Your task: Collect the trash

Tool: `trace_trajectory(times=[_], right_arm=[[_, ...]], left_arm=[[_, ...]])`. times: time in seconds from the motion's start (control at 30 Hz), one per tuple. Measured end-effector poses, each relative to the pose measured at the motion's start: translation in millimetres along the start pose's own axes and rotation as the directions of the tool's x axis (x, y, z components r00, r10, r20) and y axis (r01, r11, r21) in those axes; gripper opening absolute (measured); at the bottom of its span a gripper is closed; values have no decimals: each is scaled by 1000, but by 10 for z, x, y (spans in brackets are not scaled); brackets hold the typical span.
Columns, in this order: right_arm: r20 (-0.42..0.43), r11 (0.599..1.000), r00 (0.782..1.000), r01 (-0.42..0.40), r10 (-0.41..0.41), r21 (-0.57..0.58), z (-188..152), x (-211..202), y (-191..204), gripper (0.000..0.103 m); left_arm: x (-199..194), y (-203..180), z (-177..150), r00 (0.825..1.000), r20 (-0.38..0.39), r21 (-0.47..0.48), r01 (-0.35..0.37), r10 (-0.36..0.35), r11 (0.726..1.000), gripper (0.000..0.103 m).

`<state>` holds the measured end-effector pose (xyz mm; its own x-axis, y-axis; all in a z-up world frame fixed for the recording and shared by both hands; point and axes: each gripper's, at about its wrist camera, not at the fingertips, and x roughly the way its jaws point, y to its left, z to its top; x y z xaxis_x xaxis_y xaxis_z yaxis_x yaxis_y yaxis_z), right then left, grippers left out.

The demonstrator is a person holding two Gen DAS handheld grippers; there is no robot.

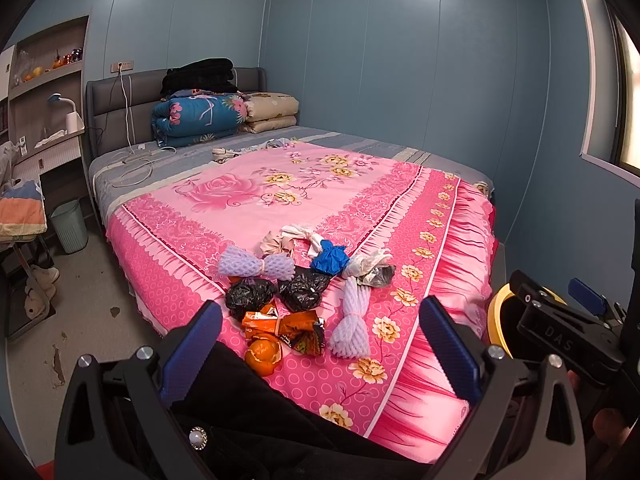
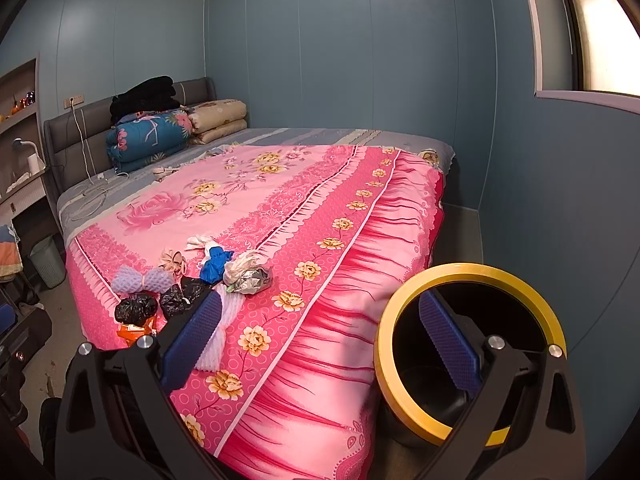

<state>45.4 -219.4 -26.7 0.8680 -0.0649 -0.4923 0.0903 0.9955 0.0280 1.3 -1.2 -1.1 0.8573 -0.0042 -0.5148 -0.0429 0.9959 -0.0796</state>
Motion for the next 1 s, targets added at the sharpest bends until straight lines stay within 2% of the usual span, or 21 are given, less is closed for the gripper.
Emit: trace_trajectory(times=[1.0], right_arm=[[-6, 1000, 1000, 2, -2, -1, -45, 39, -2, 95]], left_arm=[[9, -2, -14, 1000, -3, -2, 1, -1, 1000, 95]])
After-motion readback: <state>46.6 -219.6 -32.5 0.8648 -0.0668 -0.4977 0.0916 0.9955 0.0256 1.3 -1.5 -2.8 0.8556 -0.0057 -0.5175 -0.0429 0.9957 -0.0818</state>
